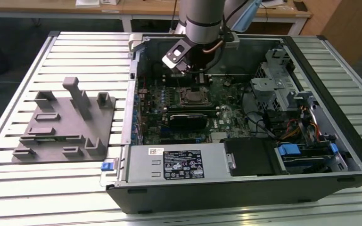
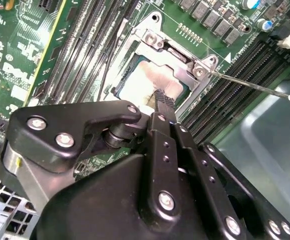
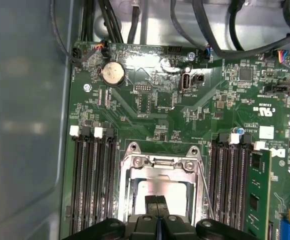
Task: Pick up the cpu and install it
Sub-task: 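Install the first cpu locking lever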
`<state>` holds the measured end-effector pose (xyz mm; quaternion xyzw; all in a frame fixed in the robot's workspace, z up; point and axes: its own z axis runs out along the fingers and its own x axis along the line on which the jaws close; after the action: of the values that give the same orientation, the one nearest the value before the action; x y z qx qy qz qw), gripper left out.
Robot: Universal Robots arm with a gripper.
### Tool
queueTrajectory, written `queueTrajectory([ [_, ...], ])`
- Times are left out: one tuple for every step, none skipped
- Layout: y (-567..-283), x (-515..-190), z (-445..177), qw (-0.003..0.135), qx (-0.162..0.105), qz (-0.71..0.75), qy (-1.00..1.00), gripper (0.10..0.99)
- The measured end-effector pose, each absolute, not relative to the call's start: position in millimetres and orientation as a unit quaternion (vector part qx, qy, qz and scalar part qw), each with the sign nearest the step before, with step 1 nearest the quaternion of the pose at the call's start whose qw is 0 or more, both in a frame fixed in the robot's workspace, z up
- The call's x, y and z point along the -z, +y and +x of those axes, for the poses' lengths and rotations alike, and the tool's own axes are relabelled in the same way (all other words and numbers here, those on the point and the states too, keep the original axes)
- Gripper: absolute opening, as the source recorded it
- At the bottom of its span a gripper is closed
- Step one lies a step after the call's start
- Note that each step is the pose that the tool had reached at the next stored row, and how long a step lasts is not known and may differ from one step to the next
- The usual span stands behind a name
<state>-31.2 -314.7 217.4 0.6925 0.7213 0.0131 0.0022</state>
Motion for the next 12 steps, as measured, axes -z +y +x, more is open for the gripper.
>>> queueTrajectory([
  [-314.7, -220.4, -31.2, 0.002, -0.014, 0.692, 0.721, 0.106],
  [-314.7, -224.0, -31.1, 0.001, -0.014, 0.692, 0.721, 0.106],
  [-314.7, -228.1, -31.1, 0.001, -0.014, 0.692, 0.721, 0.106],
  [-314.7, -232.6, -31.2, 0.001, -0.015, 0.692, 0.721, 0.106],
  [-314.7, -241.9, -31.2, 0.001, -0.015, 0.692, 0.721, 0.106],
  [-314.7, -246.5, -31.2, 0.001, -0.015, 0.692, 0.721, 0.106],
  [-314.7, -251.0, -31.2, 0.001, -0.015, 0.692, 0.721, 0.106],
  [-314.7, -255.8, -31.2, 0.001, -0.015, 0.692, 0.721, 0.106],
  [-314.7, -260.3, -31.2, 0.001, -0.015, 0.692, 0.721, 0.106],
  [-314.7, -265.1, -31.2, 0.001, -0.015, 0.692, 0.721, 0.106],
  [-314.7, -270.1, -31.2, 0.001, -0.014, 0.692, 0.721, 0.106],
  [-314.7, -274.4, -31.2, 0.001, -0.015, 0.692, 0.721, 0.106],
])
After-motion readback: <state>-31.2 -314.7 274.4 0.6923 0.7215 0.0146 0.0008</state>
